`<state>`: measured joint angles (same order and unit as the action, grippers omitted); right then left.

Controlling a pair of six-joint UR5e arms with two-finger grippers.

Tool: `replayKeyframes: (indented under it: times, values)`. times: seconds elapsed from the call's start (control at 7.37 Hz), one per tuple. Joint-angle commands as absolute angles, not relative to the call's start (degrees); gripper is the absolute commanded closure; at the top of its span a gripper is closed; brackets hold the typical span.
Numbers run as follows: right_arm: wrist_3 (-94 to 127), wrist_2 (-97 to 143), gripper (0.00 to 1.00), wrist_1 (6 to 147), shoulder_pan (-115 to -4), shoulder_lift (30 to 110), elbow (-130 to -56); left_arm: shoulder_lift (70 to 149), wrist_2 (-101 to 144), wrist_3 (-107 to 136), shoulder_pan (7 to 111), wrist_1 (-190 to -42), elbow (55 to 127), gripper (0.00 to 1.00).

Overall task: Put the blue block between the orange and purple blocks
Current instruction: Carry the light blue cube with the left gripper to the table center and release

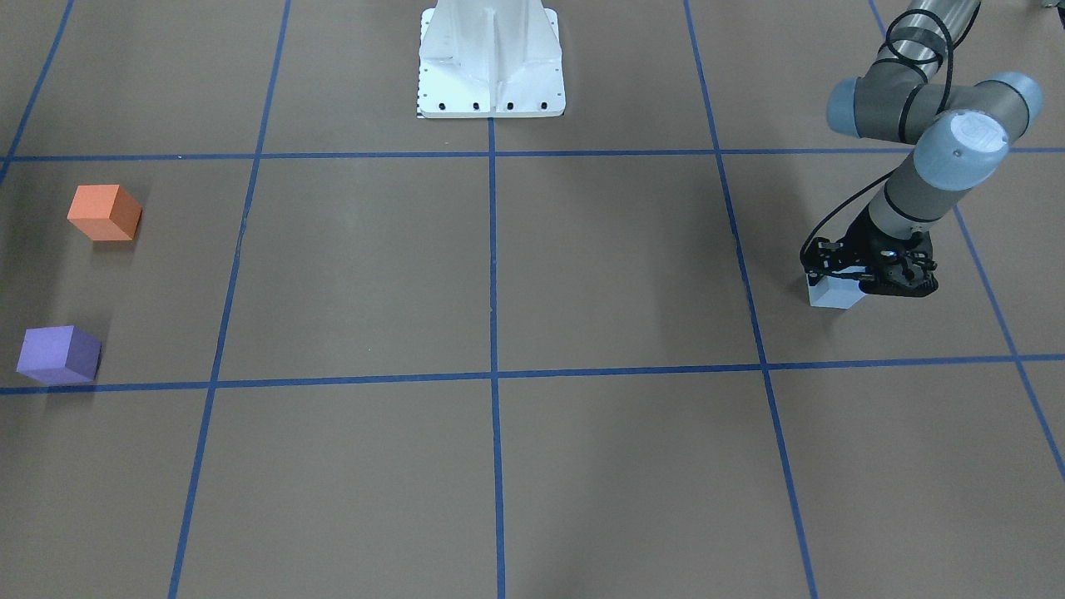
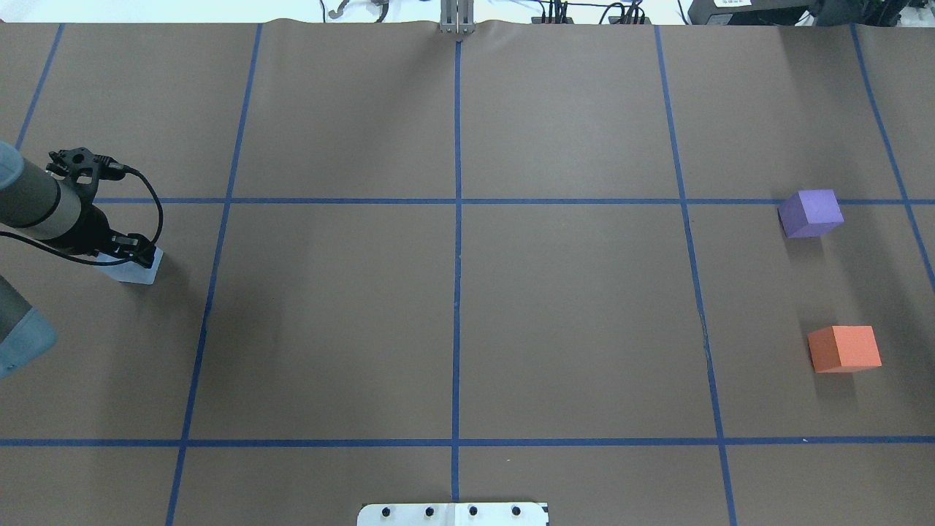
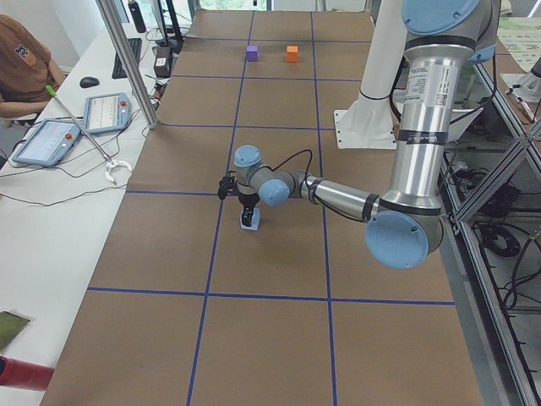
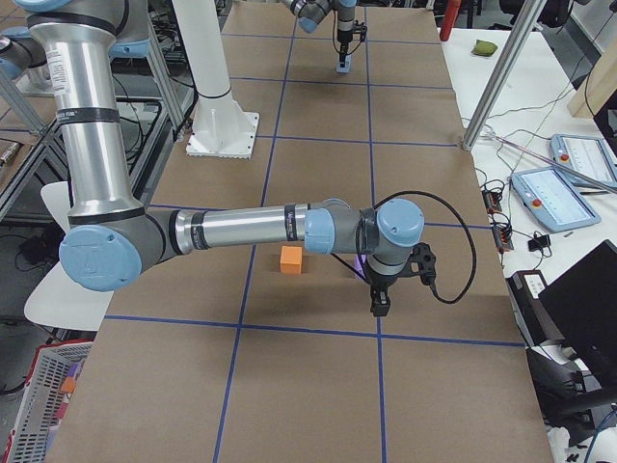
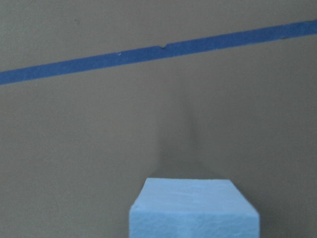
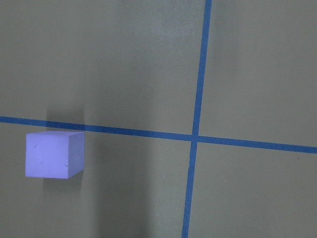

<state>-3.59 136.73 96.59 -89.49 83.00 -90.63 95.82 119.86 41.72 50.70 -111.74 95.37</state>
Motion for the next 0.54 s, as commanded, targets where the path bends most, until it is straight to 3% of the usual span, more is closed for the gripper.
replayKeyframes:
  times: [0.0,0.41]
  values:
    - [-3.52,137.11,0.00,96.59,-89.47,83.58,-90.62,97.37,122.41,43.93,51.85,-107.87,97.99,1.00]
    - [-3.60,137.20,0.00,96.50,-89.47,83.50,-90.88,112.70,122.78,57.16,51.51,-94.36,98.88,1.00]
